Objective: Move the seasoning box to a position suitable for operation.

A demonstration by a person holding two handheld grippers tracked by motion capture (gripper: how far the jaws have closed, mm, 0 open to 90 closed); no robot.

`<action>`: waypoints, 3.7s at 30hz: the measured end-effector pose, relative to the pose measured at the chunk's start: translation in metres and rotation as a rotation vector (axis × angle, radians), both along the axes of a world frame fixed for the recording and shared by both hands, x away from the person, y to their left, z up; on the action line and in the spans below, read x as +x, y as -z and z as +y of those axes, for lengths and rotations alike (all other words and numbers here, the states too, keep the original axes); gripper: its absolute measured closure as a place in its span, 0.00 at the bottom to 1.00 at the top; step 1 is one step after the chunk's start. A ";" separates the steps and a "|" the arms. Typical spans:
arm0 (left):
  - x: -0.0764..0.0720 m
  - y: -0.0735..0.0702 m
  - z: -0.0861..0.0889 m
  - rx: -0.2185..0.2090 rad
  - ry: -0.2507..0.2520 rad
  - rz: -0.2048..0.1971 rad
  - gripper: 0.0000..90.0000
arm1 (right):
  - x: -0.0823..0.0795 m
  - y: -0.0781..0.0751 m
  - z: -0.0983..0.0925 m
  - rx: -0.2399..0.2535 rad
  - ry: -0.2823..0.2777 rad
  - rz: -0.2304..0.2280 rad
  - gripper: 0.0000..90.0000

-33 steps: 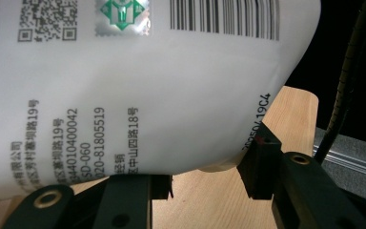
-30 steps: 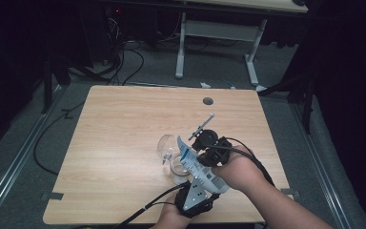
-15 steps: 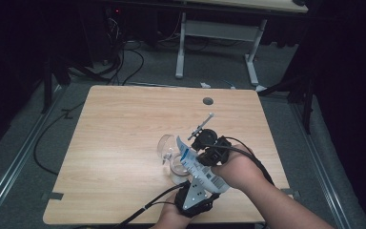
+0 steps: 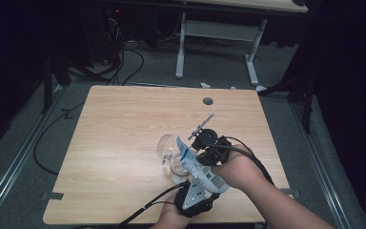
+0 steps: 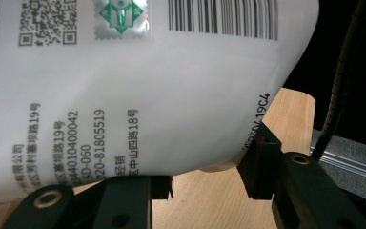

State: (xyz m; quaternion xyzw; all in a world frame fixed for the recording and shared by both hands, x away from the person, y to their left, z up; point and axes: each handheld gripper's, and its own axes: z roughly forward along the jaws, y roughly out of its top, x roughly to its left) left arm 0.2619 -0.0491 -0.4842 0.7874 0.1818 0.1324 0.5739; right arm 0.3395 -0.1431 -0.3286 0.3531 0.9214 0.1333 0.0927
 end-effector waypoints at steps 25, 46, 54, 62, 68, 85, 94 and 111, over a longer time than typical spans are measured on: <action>0.001 -0.003 0.001 -0.014 0.000 0.003 0.69 | 0.001 -0.001 0.002 -0.003 -0.002 -0.008 1.00; 0.002 -0.003 0.001 -0.015 0.000 0.004 0.69 | 0.003 -0.002 0.002 0.001 0.002 -0.009 1.00; 0.002 -0.004 0.001 -0.017 0.002 0.002 0.69 | 0.002 -0.003 0.002 0.000 -0.001 -0.012 1.00; 0.003 -0.005 0.001 -0.016 0.002 -0.004 0.69 | 0.002 -0.004 0.002 -0.001 -0.001 -0.015 1.00; 0.002 -0.005 0.001 -0.018 0.005 -0.003 0.69 | 0.002 -0.004 0.002 0.002 0.000 -0.017 1.00; 0.002 -0.005 0.000 -0.025 0.007 0.004 0.69 | 0.003 -0.003 0.003 -0.009 -0.002 -0.014 1.00; 0.002 -0.005 0.001 -0.025 0.005 0.002 0.69 | 0.003 -0.002 0.004 -0.007 -0.004 -0.015 1.00; 0.003 -0.006 0.002 -0.030 0.004 0.001 0.69 | 0.003 -0.004 0.004 -0.006 -0.006 -0.016 1.00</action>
